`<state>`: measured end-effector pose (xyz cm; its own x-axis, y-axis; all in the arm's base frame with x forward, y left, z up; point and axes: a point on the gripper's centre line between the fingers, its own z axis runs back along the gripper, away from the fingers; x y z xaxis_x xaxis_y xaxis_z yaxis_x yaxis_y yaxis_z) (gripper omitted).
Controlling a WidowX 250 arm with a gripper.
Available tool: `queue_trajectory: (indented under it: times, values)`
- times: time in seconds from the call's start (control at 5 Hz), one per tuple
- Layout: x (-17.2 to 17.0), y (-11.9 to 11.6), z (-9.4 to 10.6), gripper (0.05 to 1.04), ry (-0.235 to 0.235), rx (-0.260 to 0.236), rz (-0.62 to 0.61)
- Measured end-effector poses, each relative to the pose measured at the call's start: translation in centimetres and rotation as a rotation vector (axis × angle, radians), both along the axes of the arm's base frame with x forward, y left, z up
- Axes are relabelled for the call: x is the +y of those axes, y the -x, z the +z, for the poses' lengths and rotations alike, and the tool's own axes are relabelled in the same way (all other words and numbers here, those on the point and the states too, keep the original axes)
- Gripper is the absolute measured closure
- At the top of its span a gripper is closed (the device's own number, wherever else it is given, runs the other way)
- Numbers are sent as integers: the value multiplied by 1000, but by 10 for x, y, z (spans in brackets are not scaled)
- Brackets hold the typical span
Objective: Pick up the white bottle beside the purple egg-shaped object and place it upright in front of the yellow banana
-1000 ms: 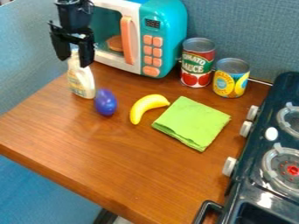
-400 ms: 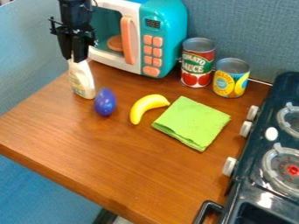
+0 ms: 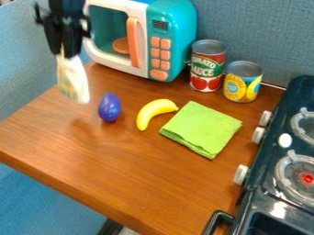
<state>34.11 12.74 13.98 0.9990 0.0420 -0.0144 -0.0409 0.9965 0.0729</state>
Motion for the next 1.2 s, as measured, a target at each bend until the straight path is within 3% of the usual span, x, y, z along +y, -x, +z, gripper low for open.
queue_trajectory:
  times: [0.2,0.4,0.6,0.8,1.0,1.2]
  values:
    - [-18,47,30,699,-13,-34,50]
    - [-35,89,9,699,59,39,29]
    - [-61,88,-7,699,79,63,12]
    - [-107,71,-27,699,111,88,-68]
    - [-128,55,-30,699,106,63,-164]
    - [-138,52,-38,699,74,94,-193]
